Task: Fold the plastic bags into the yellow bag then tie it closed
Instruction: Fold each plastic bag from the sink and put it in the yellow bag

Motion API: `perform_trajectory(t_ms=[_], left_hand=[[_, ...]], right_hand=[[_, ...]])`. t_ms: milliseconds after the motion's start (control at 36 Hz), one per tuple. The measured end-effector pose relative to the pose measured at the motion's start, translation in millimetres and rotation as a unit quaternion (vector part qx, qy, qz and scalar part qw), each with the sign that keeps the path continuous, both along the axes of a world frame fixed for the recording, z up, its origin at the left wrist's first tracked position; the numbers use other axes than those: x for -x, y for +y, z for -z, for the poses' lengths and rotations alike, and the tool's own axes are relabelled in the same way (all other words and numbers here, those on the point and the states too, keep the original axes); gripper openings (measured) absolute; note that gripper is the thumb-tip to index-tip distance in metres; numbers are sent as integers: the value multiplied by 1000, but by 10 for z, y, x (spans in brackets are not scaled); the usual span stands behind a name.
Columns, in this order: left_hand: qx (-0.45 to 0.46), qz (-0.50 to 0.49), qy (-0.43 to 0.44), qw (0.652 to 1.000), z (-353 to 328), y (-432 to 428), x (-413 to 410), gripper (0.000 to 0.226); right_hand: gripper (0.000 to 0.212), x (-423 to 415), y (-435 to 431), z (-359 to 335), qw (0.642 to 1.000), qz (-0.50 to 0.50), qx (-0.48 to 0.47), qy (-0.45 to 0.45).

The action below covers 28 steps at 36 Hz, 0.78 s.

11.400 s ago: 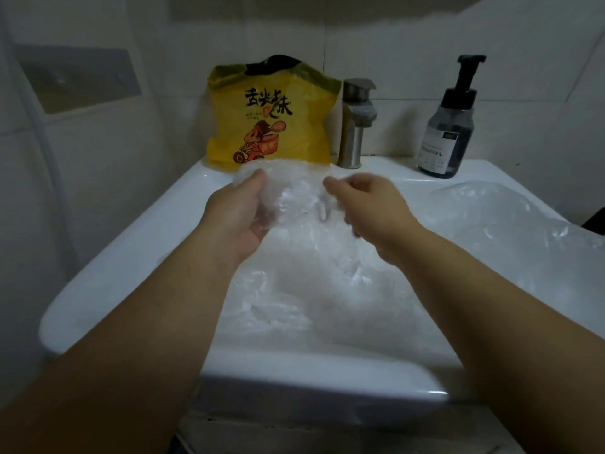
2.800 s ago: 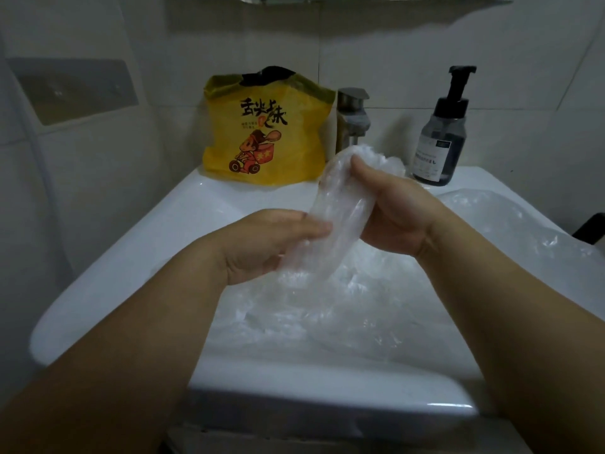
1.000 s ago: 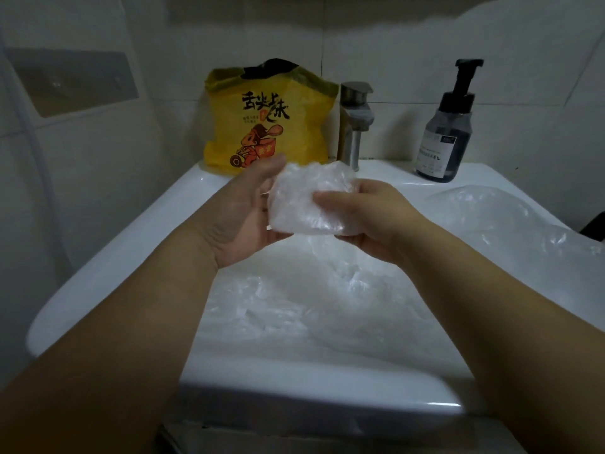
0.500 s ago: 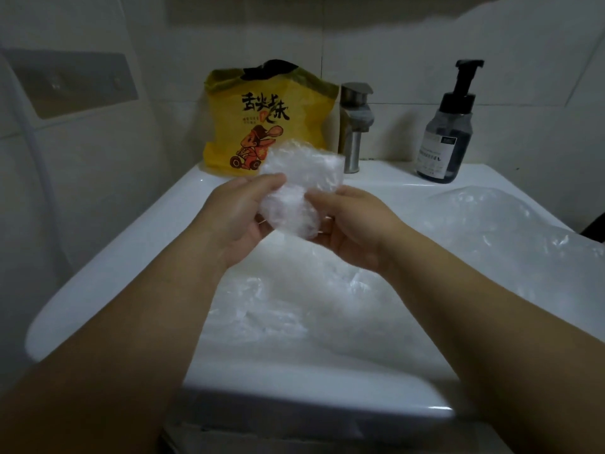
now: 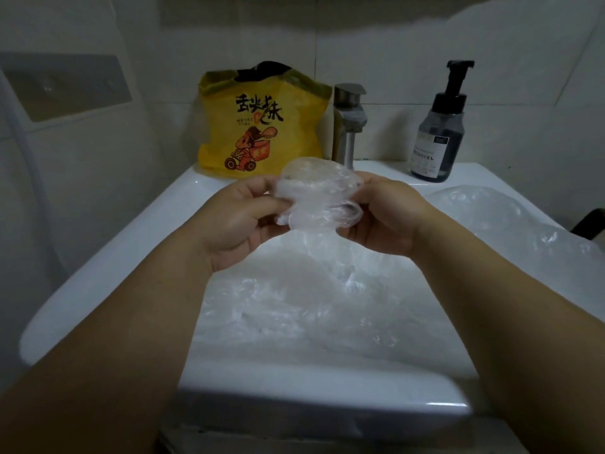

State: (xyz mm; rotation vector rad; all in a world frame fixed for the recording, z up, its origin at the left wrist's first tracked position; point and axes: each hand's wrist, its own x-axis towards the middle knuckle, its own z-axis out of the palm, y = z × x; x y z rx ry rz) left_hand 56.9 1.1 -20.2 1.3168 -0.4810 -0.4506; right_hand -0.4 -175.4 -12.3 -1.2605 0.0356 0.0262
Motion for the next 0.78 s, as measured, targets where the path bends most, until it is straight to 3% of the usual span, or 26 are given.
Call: perform_trajectory(t_ms=[222, 333, 472, 556, 639, 778], left_hand=[[-42, 29, 32, 998, 9, 23, 17, 23], [-30, 11, 39, 999, -7, 23, 8, 32], [-16, -5, 65, 998, -29, 21, 27, 39], [-48, -54, 42, 996, -12, 13, 4, 54], [-121, -97, -39, 987, 33, -6, -7, 28], [-138, -103, -94, 981, 50, 8, -7, 19]], right_hand=[[28, 52, -27, -46, 999, -18, -45, 15], [54, 1, -39, -24, 999, 30, -10, 15], [30, -6, 51, -3, 989, 94, 116, -11], [31, 17, 95, 12, 977, 96, 188, -27], [5, 22, 151, 31, 971, 74, 225, -31], [42, 34, 98, 2, 966, 60, 250, -39]])
